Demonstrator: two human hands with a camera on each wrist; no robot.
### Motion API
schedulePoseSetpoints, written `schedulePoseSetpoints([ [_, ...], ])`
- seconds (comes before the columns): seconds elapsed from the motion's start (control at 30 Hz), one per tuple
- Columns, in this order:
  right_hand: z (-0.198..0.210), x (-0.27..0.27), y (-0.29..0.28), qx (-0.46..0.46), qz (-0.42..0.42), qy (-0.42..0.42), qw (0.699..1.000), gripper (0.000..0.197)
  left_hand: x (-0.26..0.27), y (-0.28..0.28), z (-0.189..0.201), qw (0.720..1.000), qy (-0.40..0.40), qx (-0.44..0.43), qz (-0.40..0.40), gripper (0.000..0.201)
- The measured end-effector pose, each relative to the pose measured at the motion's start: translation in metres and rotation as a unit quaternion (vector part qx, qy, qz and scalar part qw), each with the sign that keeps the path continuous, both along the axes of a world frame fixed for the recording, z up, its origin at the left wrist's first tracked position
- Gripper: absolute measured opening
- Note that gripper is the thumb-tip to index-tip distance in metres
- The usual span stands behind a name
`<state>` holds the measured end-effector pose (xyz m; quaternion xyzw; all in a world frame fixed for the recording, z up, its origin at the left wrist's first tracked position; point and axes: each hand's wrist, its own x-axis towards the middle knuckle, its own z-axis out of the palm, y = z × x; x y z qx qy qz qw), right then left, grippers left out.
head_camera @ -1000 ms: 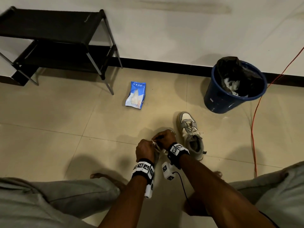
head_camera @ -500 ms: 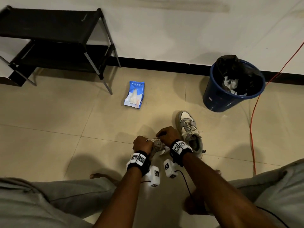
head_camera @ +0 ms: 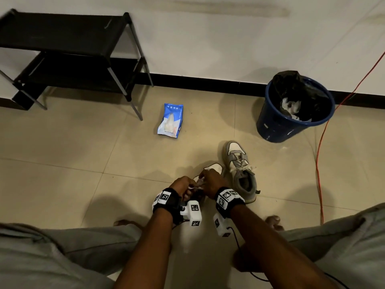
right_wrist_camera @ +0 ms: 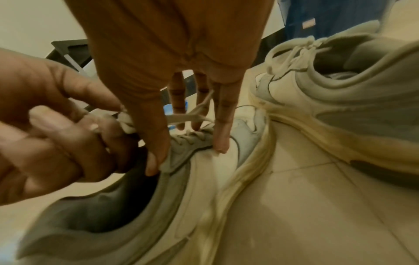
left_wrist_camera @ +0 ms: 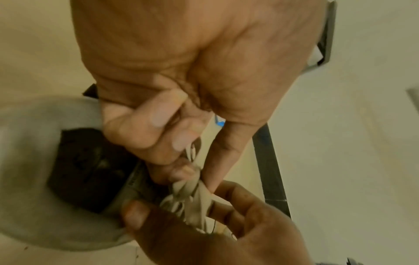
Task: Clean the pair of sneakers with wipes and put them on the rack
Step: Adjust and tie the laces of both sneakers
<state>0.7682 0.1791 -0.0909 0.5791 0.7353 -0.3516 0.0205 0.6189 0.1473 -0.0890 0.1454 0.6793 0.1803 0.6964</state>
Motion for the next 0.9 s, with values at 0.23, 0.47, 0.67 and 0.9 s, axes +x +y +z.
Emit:
schedulePoseSetpoints([
  [0.23,-0.003,0.017,0.007,0.046,0.002,0.061,0.997,0.074,0.003,-0.003,-0.003,0.995,-0.037,0.013,0.093,0.01],
  [0.47,-0.016,0.024,0.003,-0.007,-0.111,0.085,0.99,0.022,0.011,-0.014,-0.011,0.959,-0.106,0.008,0.264,0.008],
  [0.67,-0.011,0.018,-0.005,0.026,-0.086,0.078,0.993,0.014,0.011,-0.013,-0.01,0.957,-0.076,0.053,0.275,0.016],
  [0.9,0.004,0.004,-0.003,0.062,-0.027,0.079,0.995,0.018,0.002,-0.009,0.003,0.982,-0.035,0.11,0.148,0.01],
])
